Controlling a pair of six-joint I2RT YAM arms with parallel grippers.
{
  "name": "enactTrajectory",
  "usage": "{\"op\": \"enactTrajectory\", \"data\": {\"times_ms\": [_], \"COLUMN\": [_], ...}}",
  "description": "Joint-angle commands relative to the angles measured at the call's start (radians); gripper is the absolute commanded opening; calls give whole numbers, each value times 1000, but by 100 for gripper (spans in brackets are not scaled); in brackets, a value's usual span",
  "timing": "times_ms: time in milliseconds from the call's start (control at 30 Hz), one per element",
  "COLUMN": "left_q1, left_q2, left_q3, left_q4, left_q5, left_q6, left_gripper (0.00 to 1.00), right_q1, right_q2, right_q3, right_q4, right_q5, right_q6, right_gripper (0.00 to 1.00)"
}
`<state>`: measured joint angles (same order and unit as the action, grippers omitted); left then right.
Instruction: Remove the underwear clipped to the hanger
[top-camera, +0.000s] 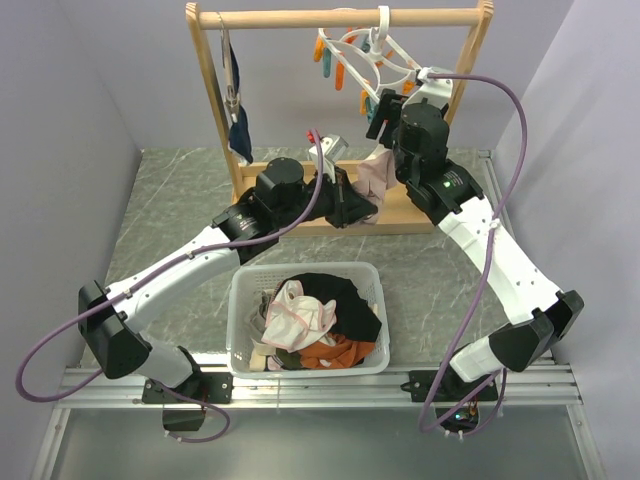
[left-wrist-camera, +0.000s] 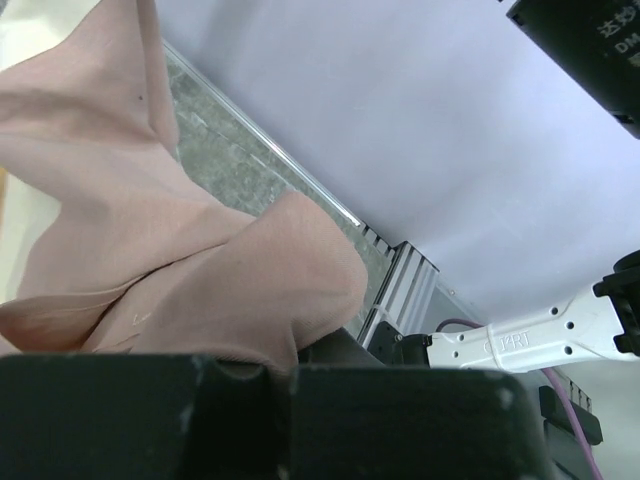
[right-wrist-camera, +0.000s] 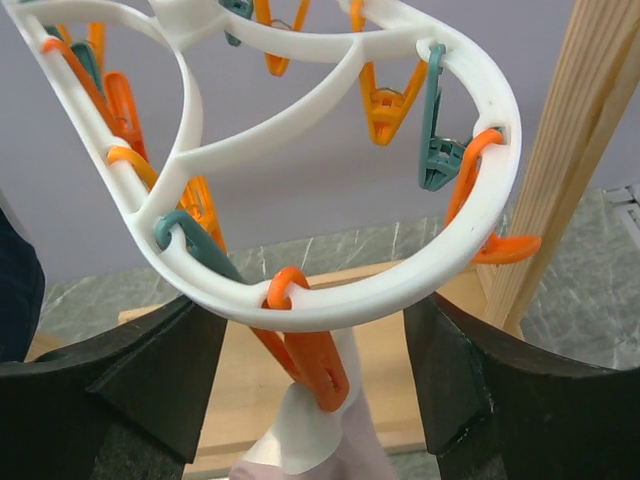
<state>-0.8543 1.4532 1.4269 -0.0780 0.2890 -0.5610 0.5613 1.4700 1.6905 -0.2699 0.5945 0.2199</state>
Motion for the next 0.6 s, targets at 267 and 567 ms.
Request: {"op": "enactTrajectory", "data": {"times_ms": [267, 567], "left_q1": [1, 1], "left_q2": [10, 39], "left_q3": [70, 107], "left_q4": [35, 38], "left_q5": [2, 18], "left_q6": [15, 16], "left_gripper": [1, 1], "right_q1": [-9, -8], "right_q2": [3, 50], "right_q3": [69, 125], "right_q4": [-61, -61], "right_q5": [-47, 34], "right_q6": [29, 16], "right_gripper": [70, 54]}}
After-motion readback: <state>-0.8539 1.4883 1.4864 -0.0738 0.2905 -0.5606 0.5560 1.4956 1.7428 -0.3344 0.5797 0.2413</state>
